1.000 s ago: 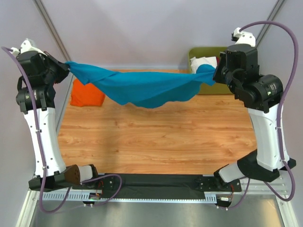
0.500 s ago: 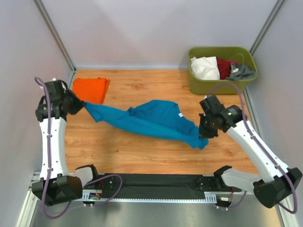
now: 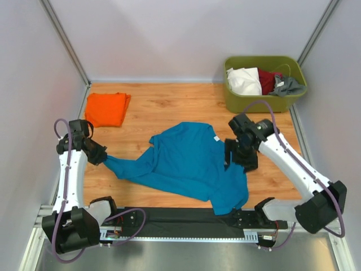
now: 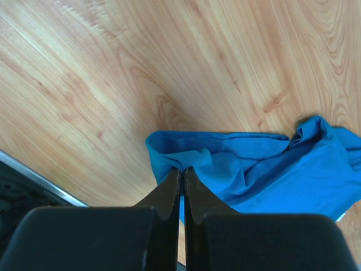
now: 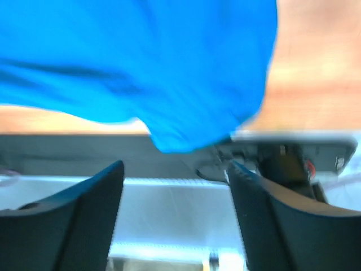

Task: Fold and stack the t-shirts
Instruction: Flatten the tshirt out

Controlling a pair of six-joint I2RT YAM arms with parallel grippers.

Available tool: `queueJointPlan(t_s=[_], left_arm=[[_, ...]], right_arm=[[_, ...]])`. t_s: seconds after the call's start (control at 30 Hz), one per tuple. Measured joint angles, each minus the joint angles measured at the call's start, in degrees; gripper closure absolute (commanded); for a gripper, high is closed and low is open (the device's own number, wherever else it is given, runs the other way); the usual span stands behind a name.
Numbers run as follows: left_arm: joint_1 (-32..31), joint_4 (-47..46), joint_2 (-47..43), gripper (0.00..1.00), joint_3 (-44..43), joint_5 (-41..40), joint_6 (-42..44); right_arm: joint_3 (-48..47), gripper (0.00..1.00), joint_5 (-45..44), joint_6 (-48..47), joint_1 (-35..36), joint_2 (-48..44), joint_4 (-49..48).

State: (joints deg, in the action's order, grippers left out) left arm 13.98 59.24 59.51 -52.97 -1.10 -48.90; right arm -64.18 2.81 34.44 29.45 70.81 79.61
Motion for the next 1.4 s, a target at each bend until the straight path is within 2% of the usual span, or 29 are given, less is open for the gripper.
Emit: queueJointPlan(t_s=[0.13, 0.2, 0.33, 0.47, 0.67, 0.93, 1.1, 1.4], left_arm=[[0.00, -0.31, -0.04, 1.00, 0.20, -1.29, -0.55], [0.00, -0.35, -0.07, 1.00, 0.76, -1.73, -1.03], [0.00, -0.26, -0.74, 1.00, 3.43, -2.21, -2.45], [0.00, 0.11, -2.54, 1.00, 5.35, -2.45, -4.07], [0.02, 0.07, -3.28, 1.00, 6.32, -1.66, -4.20], [0.02, 0.09, -4.42, 1.00, 6.49, -1.07, -3.21], [0.02, 0.02, -4.07, 1.00, 6.49, -0.90, -3.02], [0.02, -0.26, -3.23, 1.00, 6.47, -2.08, -1.20]], right_arm=[[-20.74, 0.21, -4.20, -2.21, -0.02, 7.17, -1.62], [-27.65, 0.22, -5.22, -2.62, -0.02, 9.73, -2.67], [-33.79, 0.23, -4.94, -2.75, -0.07, 16.35, -8.55], [-41.18, 0.24, -4.98, -4.20, -0.07, 31.61, -13.51], [-55.93, 0.29, -8.04, -8.00, -0.68, 54.29, -14.58], [-57.57, 0.32, -9.62, -8.46, -3.43, 61.00, -14.58], [-53.92, 0.41, -10.71, -8.59, -3.91, 61.24, -16.00], [-50.34, 0.46, -10.58, -8.33, -4.50, 61.59, -20.35]])
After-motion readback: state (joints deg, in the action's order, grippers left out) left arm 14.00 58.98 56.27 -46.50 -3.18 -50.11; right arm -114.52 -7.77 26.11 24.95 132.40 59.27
